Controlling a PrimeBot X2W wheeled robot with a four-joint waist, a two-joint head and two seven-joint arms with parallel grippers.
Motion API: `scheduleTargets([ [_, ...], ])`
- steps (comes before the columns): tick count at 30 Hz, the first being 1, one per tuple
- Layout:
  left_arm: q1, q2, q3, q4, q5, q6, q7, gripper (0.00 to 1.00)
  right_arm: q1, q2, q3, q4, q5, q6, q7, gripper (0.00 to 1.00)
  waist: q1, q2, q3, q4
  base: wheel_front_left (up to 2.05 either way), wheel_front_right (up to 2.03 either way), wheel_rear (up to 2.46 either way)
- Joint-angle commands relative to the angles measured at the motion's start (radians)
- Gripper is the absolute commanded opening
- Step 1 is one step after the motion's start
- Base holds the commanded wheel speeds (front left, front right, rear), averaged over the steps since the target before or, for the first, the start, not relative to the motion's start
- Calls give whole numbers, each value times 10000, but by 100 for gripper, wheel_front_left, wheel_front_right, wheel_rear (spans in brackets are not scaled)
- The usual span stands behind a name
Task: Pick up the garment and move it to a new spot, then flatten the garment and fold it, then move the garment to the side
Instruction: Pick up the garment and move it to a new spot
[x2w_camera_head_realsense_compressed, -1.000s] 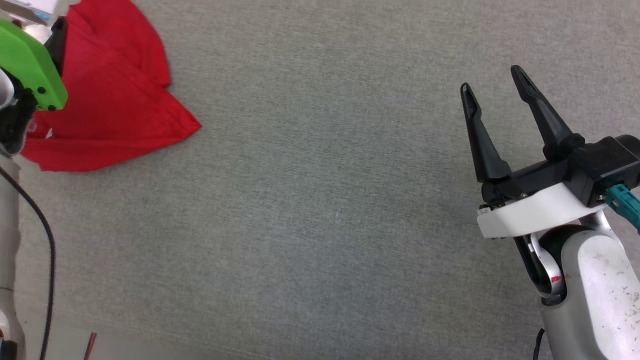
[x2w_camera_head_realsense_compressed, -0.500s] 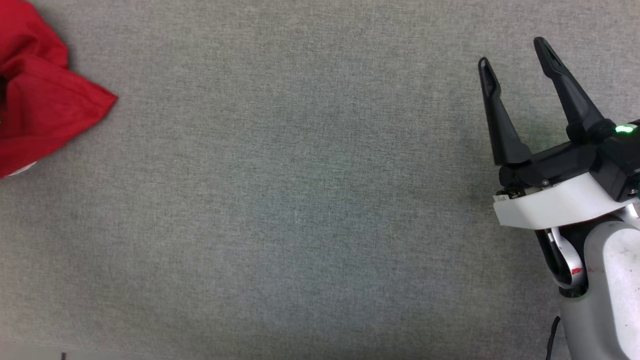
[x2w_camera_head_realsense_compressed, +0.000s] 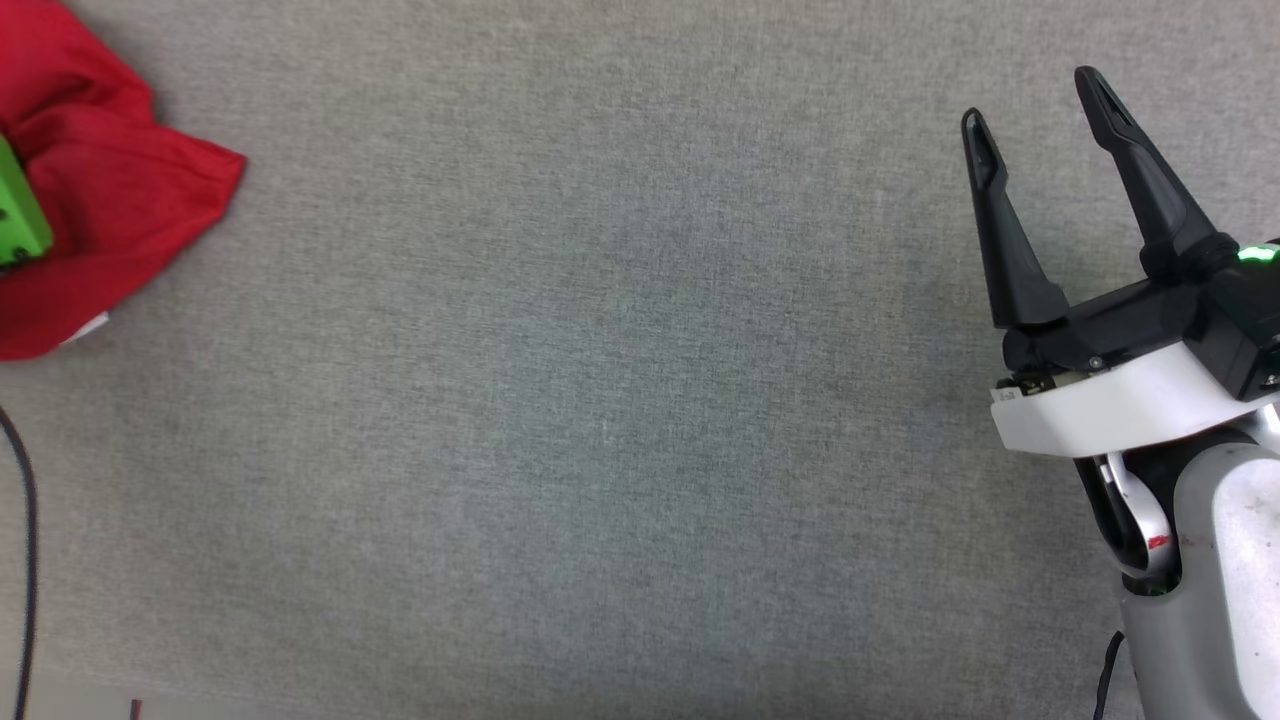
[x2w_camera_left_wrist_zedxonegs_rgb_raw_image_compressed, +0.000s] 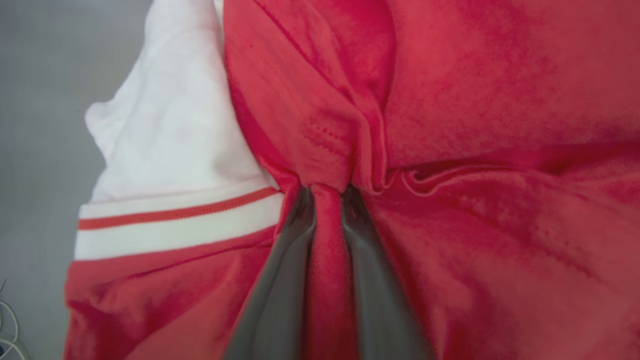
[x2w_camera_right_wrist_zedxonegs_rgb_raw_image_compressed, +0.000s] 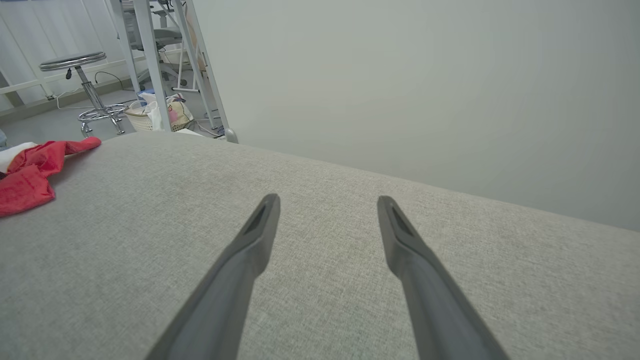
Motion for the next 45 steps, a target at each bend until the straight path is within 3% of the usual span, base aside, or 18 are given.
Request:
scheduleTargets([
  [1,521,-386,-208,108,144,60,-255,0,56,18,-50,82,26,0,-47,100,-1,0,-555,119,0,0,0],
  [9,435,-540,-644,-722,905,243,-2750,0,631,273,-245,608,115,0,-231,100,-1,0,-2159,225,0,0,0],
  [19,1650,-1118,-627,-2029,816,495,-4742,0,1835,687,-886,1206,249,0,-431,100,-1,0,-4242,-94,0,0,0],
  [32,4537,-2347,-1287,-5517,226,556,-4910,0,3077,974,-1863,927,183,0,-170,100,-1,0,-5362,-1194,0,0,0],
  [38,5471,-3309,-2563,-6160,276,243,-4679,0,3317,999,-2105,689,222,0,12,100,-1,0,-5329,-1746,0,0,0],
  [45,5931,-4356,-4324,-5989,325,-171,-4225,0,3299,1005,-2149,476,505,0,41,100,-1,0,-4768,-2077,0,0,0],
])
